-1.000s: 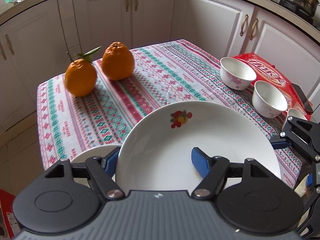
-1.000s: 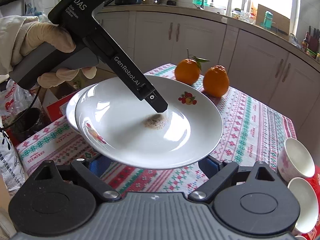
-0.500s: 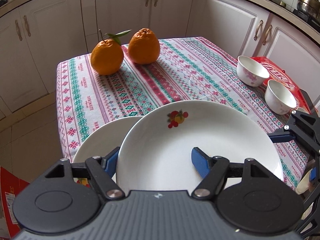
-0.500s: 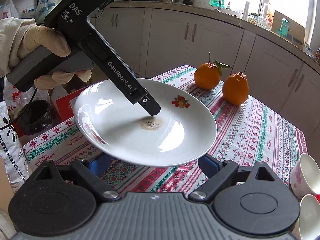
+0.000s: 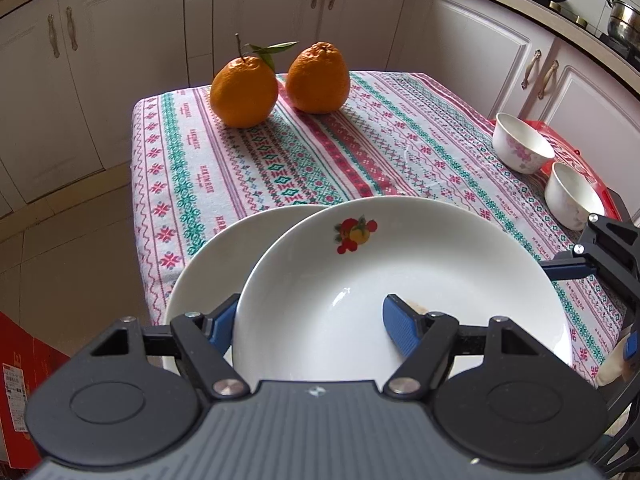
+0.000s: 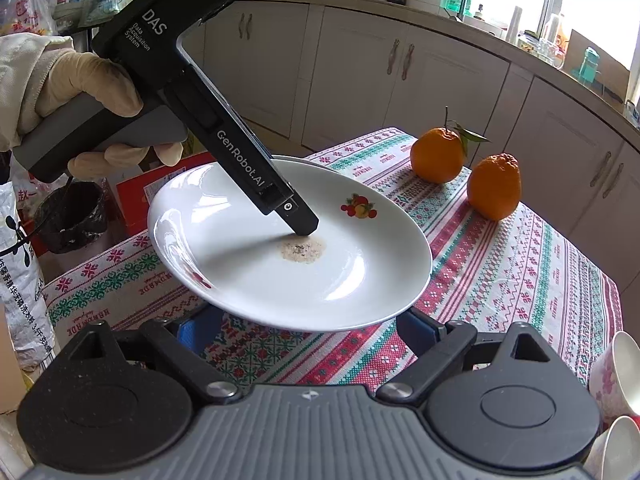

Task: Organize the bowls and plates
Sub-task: 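Lift the plate with the left tool and carry it toward the plate stack, then lower the plate onto the plate stack with the left tool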

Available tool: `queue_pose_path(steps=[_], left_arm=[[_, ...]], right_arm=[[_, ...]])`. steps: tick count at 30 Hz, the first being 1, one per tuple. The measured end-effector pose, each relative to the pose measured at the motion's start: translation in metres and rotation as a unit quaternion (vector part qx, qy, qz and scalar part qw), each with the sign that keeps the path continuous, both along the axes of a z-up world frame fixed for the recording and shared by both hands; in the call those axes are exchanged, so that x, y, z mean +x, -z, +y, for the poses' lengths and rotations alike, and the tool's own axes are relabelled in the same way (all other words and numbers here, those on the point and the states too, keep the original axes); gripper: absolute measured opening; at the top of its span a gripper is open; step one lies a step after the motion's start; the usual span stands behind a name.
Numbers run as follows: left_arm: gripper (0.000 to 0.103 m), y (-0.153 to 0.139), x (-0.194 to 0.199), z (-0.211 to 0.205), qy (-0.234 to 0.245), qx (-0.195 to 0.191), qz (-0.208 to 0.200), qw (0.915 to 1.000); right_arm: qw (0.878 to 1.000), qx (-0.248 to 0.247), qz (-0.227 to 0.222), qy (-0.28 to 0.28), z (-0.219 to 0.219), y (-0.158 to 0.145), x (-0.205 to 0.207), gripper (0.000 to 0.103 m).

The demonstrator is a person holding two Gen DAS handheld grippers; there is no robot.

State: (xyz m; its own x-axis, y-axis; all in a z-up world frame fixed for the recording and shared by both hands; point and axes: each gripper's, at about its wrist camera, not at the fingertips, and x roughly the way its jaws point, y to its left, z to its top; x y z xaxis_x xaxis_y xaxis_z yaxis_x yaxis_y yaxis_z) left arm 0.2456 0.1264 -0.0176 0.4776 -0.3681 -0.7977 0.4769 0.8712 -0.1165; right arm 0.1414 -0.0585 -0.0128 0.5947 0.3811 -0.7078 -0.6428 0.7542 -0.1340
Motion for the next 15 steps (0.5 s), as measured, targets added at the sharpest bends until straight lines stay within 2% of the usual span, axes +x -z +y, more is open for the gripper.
queue_pose_path(steps=[15], left_arm=[[0.074, 0.010, 0.004, 0.016, -0.009, -0.005, 0.010, 0.9999]], right_arm=[[1.000, -0.013, 0.007, -0.009, 0.012, 0.004, 0.007, 0.096]])
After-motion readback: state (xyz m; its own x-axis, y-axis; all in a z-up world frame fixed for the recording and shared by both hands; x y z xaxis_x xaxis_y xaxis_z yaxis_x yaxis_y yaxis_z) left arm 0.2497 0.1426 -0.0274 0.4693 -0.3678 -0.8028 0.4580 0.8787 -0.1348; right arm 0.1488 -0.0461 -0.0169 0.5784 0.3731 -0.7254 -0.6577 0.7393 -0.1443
